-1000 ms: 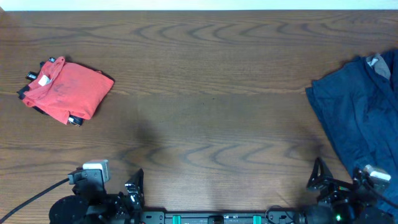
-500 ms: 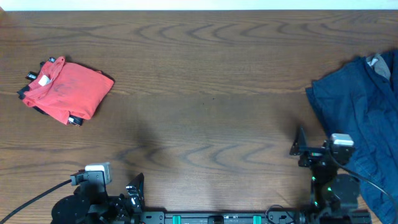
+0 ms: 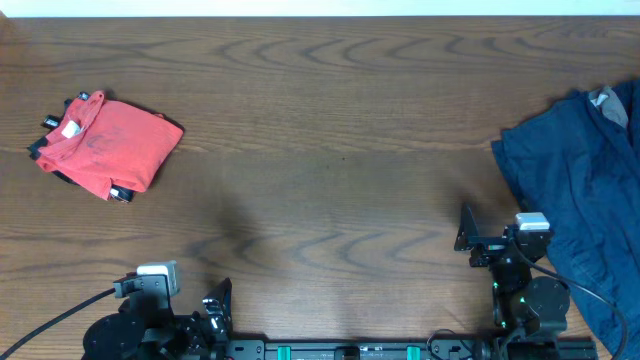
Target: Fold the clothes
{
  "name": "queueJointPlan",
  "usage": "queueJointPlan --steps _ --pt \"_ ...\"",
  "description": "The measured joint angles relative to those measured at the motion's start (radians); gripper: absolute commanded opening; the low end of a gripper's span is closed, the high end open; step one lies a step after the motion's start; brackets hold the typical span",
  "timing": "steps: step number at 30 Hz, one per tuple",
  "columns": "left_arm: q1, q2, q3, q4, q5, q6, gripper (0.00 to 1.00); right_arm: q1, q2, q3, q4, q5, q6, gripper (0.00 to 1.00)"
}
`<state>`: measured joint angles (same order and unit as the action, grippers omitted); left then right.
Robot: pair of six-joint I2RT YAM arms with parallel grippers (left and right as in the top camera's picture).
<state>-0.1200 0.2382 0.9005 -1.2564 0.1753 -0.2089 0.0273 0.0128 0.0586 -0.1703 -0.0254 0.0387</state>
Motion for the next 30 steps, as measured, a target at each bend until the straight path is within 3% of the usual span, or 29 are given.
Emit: queueJointPlan --steps 6,12,30 --pt "0.0 0.0 0.0 0.0 0.0 0.0 0.98 0.0 0.0 -0.003 0.004 -0.006 -0.072 0.99" --pt "0.0 0.0 0.0 0.0 0.0 0.0 0.98 -0.001 -0.002 -0.017 0.143 -0.024 -0.158 0.99" --pt "0.0 0.0 0.0 0.0 0.0 0.0 0.98 -0.001 -0.001 -0.048 0.098 -0.001 -0.148 0.99"
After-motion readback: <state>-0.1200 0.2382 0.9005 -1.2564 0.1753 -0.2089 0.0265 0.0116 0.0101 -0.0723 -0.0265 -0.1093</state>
